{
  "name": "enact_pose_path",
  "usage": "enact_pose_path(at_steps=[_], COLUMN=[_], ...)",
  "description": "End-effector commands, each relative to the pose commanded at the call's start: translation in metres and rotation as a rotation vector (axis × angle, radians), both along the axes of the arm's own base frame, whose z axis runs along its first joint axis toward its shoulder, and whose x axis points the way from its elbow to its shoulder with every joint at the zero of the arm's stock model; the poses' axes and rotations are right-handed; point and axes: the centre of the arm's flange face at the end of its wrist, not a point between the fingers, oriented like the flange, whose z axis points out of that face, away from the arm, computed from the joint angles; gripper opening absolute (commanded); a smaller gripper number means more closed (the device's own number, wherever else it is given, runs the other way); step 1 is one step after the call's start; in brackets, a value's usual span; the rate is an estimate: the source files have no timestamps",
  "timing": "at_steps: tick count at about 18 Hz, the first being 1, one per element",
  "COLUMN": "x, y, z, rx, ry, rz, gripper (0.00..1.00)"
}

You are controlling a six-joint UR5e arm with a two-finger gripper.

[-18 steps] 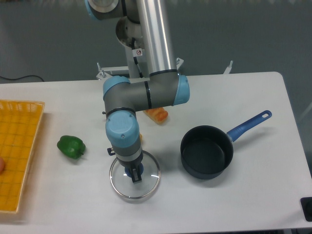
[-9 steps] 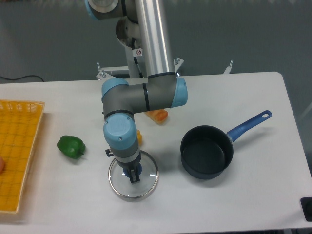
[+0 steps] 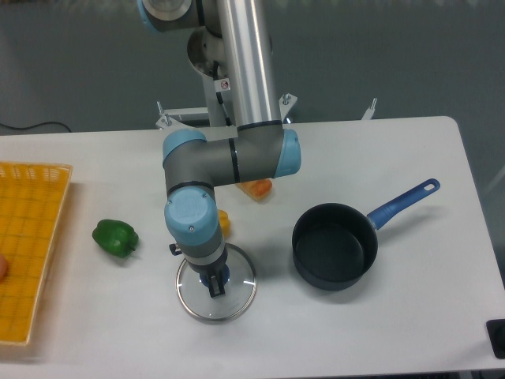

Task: Place the lid on the table

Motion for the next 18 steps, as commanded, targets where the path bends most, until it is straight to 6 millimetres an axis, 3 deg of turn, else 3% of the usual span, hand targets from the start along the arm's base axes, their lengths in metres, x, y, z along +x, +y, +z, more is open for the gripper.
enact_pose_path(at_steps=[18], x=[0.0005], y=[0.0003], z=[-0.001], rx=[-0.004], ry=[0.003], rz=[-0.002], gripper=[0.61])
